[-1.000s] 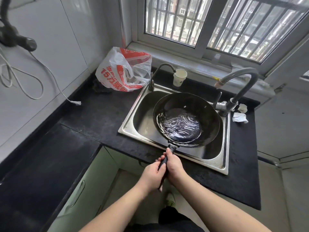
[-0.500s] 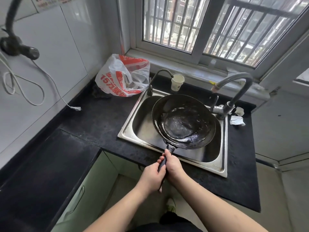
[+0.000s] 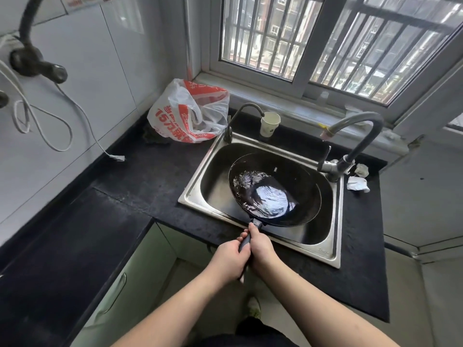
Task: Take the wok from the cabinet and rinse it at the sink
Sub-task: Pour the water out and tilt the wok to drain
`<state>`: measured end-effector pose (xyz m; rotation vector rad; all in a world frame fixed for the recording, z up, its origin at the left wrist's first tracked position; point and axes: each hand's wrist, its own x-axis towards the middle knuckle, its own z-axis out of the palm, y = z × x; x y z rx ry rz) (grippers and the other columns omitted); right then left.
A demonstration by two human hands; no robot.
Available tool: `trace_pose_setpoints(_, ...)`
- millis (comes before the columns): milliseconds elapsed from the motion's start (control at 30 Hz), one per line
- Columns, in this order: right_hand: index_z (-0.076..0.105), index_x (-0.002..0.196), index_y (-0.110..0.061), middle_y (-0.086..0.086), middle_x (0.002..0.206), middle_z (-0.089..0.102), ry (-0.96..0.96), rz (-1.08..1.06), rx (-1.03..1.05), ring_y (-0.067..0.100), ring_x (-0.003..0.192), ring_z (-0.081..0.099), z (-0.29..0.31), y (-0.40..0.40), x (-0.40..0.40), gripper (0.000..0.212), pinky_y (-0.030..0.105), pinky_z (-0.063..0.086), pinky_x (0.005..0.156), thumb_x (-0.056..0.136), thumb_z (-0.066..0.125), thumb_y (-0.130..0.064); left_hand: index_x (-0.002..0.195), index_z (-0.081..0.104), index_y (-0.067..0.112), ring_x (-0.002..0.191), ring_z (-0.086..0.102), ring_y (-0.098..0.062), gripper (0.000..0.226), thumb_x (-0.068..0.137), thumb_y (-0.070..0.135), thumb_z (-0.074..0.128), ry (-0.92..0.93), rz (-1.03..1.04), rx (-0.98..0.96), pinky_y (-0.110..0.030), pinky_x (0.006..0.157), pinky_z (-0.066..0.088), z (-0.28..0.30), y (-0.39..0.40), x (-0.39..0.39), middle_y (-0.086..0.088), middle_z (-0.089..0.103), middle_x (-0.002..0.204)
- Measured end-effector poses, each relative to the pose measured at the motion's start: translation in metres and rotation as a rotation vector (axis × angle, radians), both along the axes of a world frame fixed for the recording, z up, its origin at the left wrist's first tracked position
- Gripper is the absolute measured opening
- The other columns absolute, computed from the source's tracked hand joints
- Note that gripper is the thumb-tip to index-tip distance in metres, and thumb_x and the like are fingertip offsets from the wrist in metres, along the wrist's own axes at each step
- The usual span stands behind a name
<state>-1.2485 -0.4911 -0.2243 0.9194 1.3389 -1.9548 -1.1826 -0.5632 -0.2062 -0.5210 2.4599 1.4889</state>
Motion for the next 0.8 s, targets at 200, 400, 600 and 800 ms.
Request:
trace_pose_setpoints(200, 0.045, 0.074, -0.008, 0.003, 0.052, 0.044, -0.058, -0.026, -0.123, 0.015, 0.046, 0.045, 0.011, -0.005, 0.003, 0.031, 0.026, 0.043, 0.051, 0.101, 0.047, -0.023, 0.125, 0.06, 0.0, 0.123, 0.055, -0.022, 0.042, 0.097, 0.029, 0.047, -0.02, 0.014, -0.069, -0.022, 0.096, 0.039, 0.001, -0.003, 0.004, -0.014, 0.064, 0.128)
trace_pose_setpoints(400, 0.045, 0.076, -0.007, 0.002, 0.047, 0.046, -0.013, 0.018, -0.108, 0.014, 0.038, 0.046, 0.007, -0.013, 0.006, 0.03, 0.024, 0.044, 0.044, 0.101, 0.047, -0.022, 0.114, 0.065, 0.005, 0.108, 0.063, -0.023, 0.036, 0.097, 0.031, 0.049, 0.021, 0.055, -0.099, -0.021, 0.079, 0.041, -0.004, -0.009, 0.014, -0.01, 0.071, 0.113)
trace_pose_setpoints(600, 0.051, 0.077, -0.006, 0.004, 0.057, 0.053, 0.2, 0.213, 0.201, 0.019, 0.053, 0.053, -0.004, -0.017, 0.012, 0.031, 0.031, 0.047, 0.057, 0.101, 0.045, -0.025, 0.086, 0.065, 0.008, 0.074, 0.061, -0.016, 0.029, 0.098, 0.029, 0.049, -0.028, 0.055, 0.025, -0.029, 0.07, 0.044, -0.012, -0.016, 0.023, -0.003, 0.069, 0.079)
trace_pose_setpoints(800, 0.051, 0.074, -0.006, 0.006, 0.059, 0.054, 0.182, 0.187, 0.304, 0.019, 0.052, 0.053, 0.001, -0.02, 0.007, 0.034, 0.029, 0.046, 0.055, 0.102, 0.044, -0.025, 0.068, 0.051, 0.02, 0.056, 0.049, -0.002, 0.033, 0.1, 0.029, 0.047, -0.089, 0.031, 0.081, -0.022, 0.056, 0.036, -0.003, -0.017, 0.015, 0.01, 0.056, 0.063)
